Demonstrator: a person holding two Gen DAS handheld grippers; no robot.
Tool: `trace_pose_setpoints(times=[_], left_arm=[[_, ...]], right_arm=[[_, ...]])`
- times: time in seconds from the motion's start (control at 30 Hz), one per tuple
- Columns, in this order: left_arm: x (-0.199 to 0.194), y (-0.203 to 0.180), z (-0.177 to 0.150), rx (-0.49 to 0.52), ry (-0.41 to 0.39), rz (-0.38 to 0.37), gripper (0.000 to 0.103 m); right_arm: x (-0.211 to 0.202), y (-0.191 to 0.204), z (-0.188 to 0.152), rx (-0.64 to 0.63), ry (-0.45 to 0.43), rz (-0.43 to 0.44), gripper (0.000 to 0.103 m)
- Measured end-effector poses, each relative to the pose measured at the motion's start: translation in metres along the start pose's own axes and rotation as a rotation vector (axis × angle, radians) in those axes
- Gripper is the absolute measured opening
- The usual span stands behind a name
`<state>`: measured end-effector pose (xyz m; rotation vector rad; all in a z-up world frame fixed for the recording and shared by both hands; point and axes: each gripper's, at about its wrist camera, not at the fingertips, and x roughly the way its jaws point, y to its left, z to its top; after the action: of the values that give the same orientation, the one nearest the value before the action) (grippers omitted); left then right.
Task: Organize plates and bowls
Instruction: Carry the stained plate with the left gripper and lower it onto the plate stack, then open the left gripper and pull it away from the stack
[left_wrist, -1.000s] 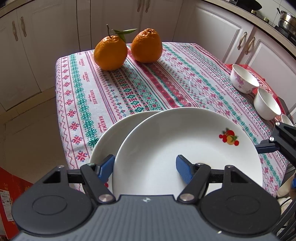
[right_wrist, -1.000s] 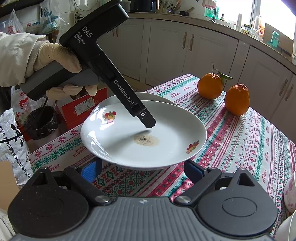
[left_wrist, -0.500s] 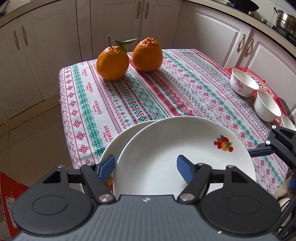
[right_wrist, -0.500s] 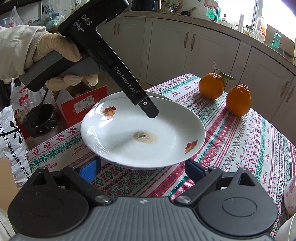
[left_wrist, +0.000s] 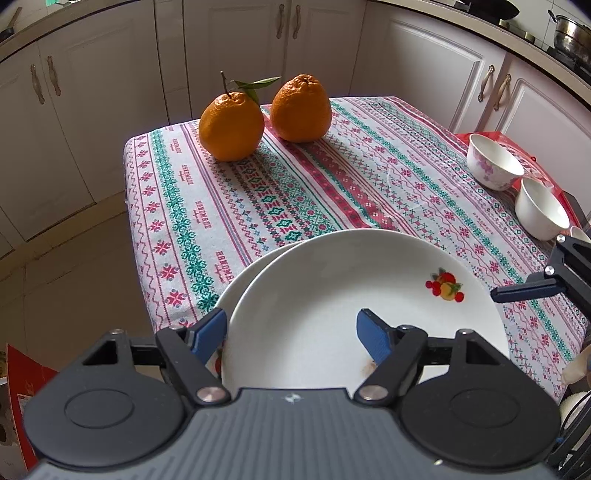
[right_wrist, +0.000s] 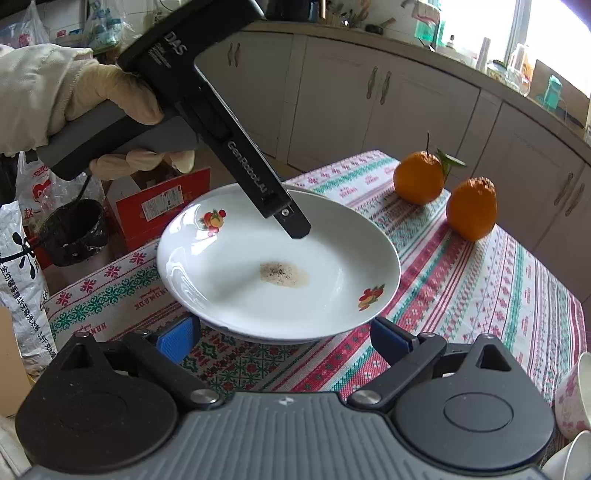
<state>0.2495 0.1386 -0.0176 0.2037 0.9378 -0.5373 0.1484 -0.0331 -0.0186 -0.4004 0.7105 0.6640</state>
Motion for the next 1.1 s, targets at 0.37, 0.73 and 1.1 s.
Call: trace_pose_setpoints(times=[0.37, 0.73, 1.1], left_arm=[[-0.011, 0.0, -0.002, -0.011, -0.062, 0.043, 0.083], [-0.044, -0.065, -0.019, 0.058, -0.263, 0.104, 0.094], [-0.053, -0.163, -0.054, 0.093, -0.4, 0.132, 0.094]], right_arm=[[-0.006, -0.003, -0.006, 0.024, -0.006, -0.007, 0.103], [-0.035, -0.023, -0.028, 0.1, -0.021, -0.094, 0.103], [-0.099, -0.057, -0.082, 0.223, -0.053, -0.241, 0.103]])
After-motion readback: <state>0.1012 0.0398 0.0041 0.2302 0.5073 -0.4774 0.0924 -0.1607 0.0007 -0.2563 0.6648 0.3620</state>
